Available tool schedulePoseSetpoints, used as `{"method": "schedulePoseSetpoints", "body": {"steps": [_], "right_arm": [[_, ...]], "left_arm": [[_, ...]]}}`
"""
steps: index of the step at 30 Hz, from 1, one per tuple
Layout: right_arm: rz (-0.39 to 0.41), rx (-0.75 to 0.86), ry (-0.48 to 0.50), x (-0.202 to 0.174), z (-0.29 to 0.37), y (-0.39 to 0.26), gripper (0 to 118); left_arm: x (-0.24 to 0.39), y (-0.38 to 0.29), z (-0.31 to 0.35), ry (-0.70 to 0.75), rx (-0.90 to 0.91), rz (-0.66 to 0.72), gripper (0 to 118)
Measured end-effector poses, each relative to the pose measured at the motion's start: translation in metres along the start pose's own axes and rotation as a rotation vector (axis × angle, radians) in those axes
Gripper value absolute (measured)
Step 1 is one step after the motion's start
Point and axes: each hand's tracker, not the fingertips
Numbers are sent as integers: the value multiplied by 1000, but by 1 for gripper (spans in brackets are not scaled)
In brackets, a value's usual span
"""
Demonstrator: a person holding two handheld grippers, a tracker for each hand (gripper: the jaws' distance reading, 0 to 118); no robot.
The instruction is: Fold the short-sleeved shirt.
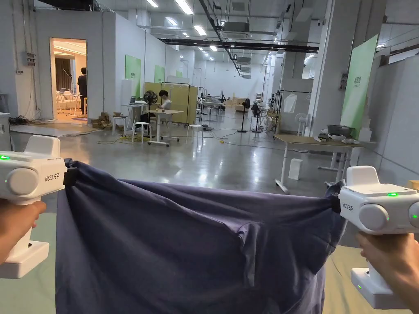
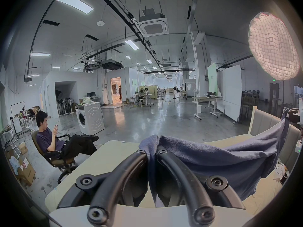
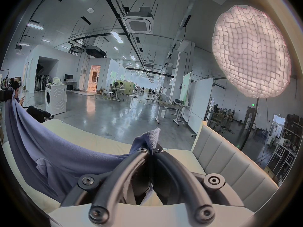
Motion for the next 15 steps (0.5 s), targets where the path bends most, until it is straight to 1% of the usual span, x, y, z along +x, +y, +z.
{"method": "schedulePoseSetpoints", "body": {"steps": [4,9,13,15], "right_arm": [[8,8,-14,-3,-20,18,2],[4,28,-36,5,-39,31,2],[6,22,-38,7,-43,19,2],[4,14,-34,7,-37,-1,2]], "left_arm": [[3,12,-25,6,0,7,7],[10,21,-44,7,12,-9,7],[18,8,-43,1,20,-11,7],[22,-10,-41,-5,5,-19,7]]}}
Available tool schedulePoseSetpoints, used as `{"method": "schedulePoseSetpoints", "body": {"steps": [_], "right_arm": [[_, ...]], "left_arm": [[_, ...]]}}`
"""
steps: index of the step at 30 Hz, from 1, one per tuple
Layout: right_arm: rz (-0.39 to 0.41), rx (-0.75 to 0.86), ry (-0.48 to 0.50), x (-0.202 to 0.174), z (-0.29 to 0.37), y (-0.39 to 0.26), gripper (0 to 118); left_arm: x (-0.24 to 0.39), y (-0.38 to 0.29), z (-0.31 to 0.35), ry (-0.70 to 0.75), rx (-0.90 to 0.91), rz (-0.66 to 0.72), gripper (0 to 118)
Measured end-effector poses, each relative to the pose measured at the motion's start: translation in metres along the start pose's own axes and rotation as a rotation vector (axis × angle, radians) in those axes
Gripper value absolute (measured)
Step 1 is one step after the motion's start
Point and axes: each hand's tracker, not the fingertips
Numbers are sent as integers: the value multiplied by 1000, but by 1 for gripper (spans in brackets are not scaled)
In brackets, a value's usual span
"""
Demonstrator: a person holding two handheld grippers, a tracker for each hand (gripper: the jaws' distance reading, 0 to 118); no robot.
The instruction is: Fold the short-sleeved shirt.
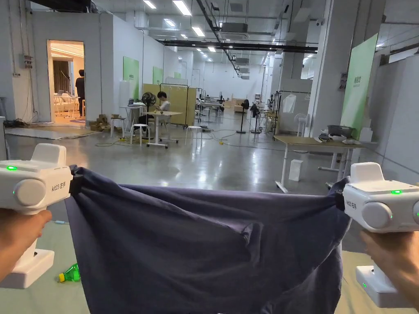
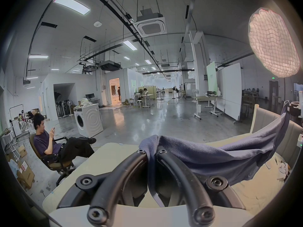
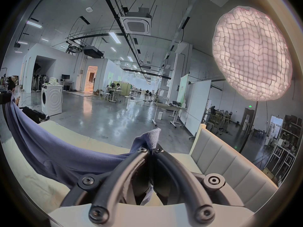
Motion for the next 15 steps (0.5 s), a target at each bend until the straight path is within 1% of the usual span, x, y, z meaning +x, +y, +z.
{"method": "schedulePoseSetpoints", "body": {"steps": [2,3,4,5,7,8,10,11,12,14,15], "right_arm": [[-39,-16,14,0,11,-22,2],[-54,-24,25,-5,27,-34,2],[-54,-35,37,-6,34,-47,2],[-37,-41,38,-9,42,-62,2],[28,-38,32,-14,48,-94,2],[2,-94,55,-15,56,-113,2],[10,-94,60,-14,75,-140,2],[-24,-152,84,-15,103,-150,2],[-29,-152,88,-14,115,-164,2],[-72,-236,107,-13,134,-193,2],[-50,-239,109,-14,143,-204,2]], "left_arm": [[2,-23,6,-10,-19,-7,7],[3,-36,10,-16,-31,-8,7],[4,-48,14,-23,-46,-9,7],[3,-65,20,-29,-59,-2,7],[4,-95,34,-41,-88,11,7],[5,-113,43,-50,-106,18,7],[6,-147,61,-58,-139,38,7],[7,-166,72,-68,-171,31,7],[10,-183,83,-62,-187,38,7],[14,-214,106,-79,-257,48,7],[15,-229,115,-74,-273,62,7]]}}
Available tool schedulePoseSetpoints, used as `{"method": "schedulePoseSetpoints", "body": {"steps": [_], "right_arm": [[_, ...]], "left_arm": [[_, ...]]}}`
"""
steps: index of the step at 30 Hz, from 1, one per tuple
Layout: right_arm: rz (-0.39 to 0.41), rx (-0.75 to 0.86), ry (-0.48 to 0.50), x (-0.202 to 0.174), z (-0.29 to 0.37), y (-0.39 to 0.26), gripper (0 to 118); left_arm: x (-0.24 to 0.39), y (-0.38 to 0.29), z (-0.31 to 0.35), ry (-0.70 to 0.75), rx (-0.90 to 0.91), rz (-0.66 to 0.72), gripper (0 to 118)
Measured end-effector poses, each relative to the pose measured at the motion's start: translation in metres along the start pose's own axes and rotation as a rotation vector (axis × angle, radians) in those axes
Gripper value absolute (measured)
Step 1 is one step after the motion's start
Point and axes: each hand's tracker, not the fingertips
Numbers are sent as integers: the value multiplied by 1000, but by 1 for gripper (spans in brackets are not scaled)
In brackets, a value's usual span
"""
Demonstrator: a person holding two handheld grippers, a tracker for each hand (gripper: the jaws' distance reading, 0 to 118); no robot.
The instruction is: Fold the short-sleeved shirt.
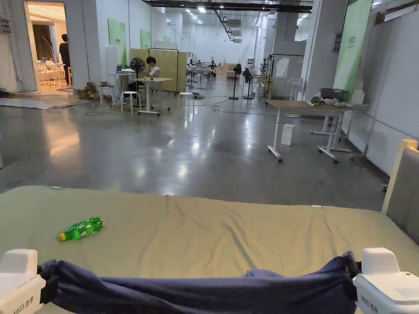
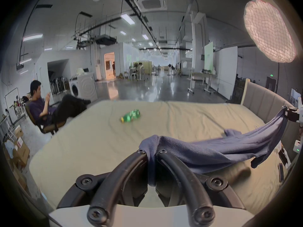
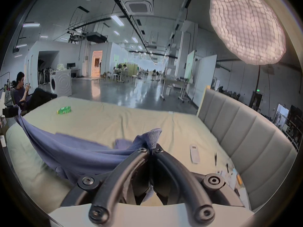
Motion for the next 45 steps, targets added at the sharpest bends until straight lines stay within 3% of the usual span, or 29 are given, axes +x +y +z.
{"method": "schedulePoseSetpoints", "body": {"steps": [6,15,22,23,25,26,27,29,30,33,37,42,44,45], "right_arm": [[43,-151,27,-11,36,-78,2],[81,-382,29,-34,70,-148,2],[49,-493,40,-48,66,-186,3],[53,-489,34,-51,63,-195,5],[69,-474,4,-55,60,-203,27],[62,-474,-15,-58,61,-200,42],[43,-460,-32,-61,63,-198,55],[12,-394,-38,-64,67,-189,61],[13,-356,-39,-68,70,-183,66],[-2,-251,-40,-80,69,-166,80],[-88,-85,-17,-95,68,-133,80],[-141,96,-28,-119,74,-90,76],[-159,141,-14,-124,68,-86,58],[-154,154,-13,-128,69,-82,36]], "left_arm": [[-5,-78,26,-31,-150,72,7],[-5,-147,45,-36,-352,28,7],[4,-173,25,-58,-486,-127,7],[5,-176,20,-47,-495,-145,7],[5,-177,14,-35,-509,-146,12],[4,-180,11,-25,-501,-138,19],[3,-179,11,-15,-484,-127,35],[0,-174,12,-22,-407,-92,59],[8,-170,21,-24,-363,-80,65],[16,-154,26,-6,-239,-70,65],[33,-127,33,-12,-98,-40,65],[60,-92,44,-5,84,-18,64],[68,-82,50,4,138,-20,59],[72,-77,54,-1,167,-20,47]]}}
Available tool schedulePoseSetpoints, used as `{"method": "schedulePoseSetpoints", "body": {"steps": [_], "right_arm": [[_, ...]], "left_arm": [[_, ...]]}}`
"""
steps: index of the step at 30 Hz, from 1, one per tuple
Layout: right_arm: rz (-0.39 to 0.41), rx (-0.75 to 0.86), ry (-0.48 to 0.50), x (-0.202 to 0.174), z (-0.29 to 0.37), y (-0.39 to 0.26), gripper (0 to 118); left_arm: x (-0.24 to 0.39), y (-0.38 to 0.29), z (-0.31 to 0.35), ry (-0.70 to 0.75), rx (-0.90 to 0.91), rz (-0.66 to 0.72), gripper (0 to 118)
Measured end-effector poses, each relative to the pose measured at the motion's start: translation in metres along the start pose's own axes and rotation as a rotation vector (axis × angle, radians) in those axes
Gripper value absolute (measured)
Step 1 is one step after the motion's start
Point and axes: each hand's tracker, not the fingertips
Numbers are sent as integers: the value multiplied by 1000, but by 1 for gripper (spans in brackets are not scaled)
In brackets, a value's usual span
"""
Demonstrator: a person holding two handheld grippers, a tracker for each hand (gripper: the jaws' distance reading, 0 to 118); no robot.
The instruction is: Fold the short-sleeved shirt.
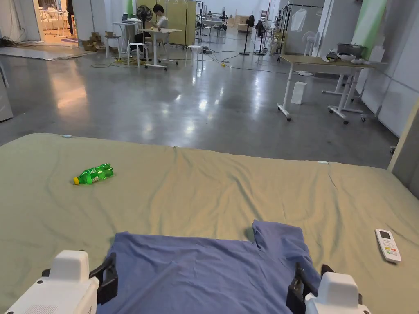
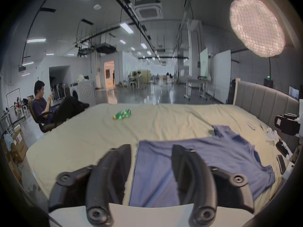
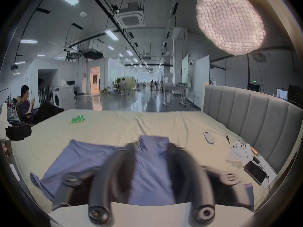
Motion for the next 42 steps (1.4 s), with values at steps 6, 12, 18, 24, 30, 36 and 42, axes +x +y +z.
{"method": "schedulePoseSetpoints", "body": {"steps": [6,12,18,24,30,36,42], "right_arm": [[49,83,-2,-18,0,12,1],[37,70,-2,-16,-13,11,0],[44,8,8,-11,-36,1,0],[52,-72,16,-3,-66,-18,0],[68,-173,26,9,-93,-40,0],[76,-239,-4,23,-110,-57,0],[72,-285,-27,35,-121,-70,0]], "left_arm": [[15,17,13,-23,77,22,5],[16,14,0,-34,4,2,0],[-4,1,-58,-77,-185,87,0],[-35,-16,-166,-31,-413,116,0],[-63,-22,-287,-59,-557,179,67],[-57,-20,-361,-32,-619,95,75],[-33,-36,-378,-2,-747,-26,74]]}}
